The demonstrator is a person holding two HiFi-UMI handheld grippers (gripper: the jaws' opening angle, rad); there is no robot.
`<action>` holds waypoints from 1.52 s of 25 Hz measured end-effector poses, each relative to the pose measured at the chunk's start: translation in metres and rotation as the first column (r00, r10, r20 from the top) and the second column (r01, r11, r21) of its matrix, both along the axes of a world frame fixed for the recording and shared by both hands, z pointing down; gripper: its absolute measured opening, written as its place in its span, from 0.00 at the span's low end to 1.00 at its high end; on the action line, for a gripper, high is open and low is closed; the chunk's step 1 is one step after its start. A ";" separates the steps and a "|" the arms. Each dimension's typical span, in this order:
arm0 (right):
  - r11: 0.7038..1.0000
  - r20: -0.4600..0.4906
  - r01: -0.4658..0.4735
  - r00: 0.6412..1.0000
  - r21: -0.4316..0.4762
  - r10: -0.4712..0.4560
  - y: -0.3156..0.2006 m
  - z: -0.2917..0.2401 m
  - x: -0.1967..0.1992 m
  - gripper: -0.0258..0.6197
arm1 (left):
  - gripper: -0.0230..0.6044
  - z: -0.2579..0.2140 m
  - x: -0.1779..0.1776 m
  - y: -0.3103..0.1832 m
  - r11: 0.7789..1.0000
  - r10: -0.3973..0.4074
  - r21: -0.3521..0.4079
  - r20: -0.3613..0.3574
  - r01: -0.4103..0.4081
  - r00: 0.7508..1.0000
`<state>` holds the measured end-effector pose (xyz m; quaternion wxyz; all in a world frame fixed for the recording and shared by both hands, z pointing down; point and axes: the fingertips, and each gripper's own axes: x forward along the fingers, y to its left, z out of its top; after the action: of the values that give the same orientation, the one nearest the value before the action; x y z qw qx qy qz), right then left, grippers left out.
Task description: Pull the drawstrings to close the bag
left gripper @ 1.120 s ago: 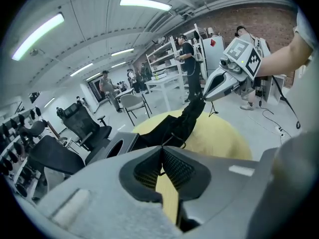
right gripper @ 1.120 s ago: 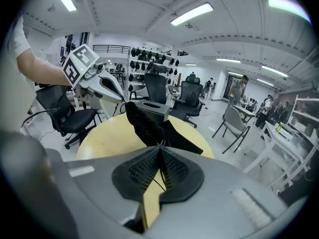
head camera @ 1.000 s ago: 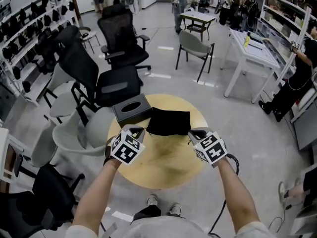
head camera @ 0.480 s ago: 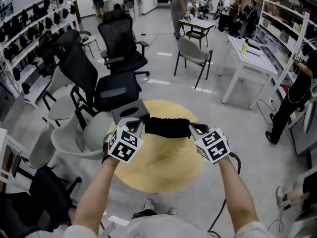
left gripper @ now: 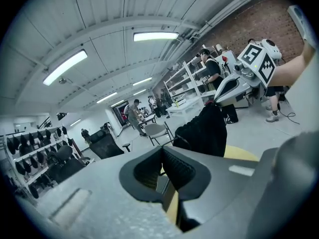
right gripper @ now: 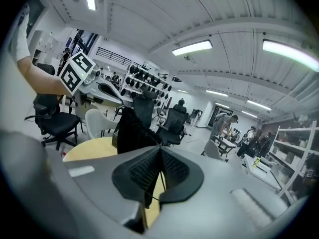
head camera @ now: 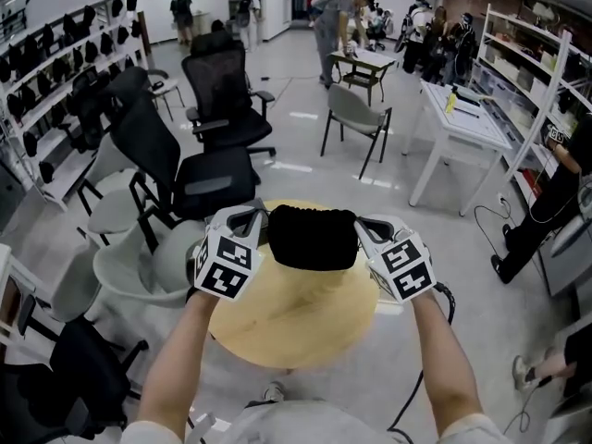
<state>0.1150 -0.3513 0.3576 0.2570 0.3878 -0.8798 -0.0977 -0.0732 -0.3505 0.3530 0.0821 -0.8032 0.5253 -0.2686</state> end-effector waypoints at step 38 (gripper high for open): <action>0.961 0.164 -0.112 0.984 0.252 0.071 0.013 -0.105 -0.002 0.05 | 0.04 -0.089 -0.087 0.019 0.938 -0.225 0.252 -0.072 0.236 0.972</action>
<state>0.1130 -0.3388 0.2525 0.1399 0.4648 -0.8575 -0.1702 -0.1603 -0.3311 0.2638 0.1432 -0.7241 0.6479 -0.1884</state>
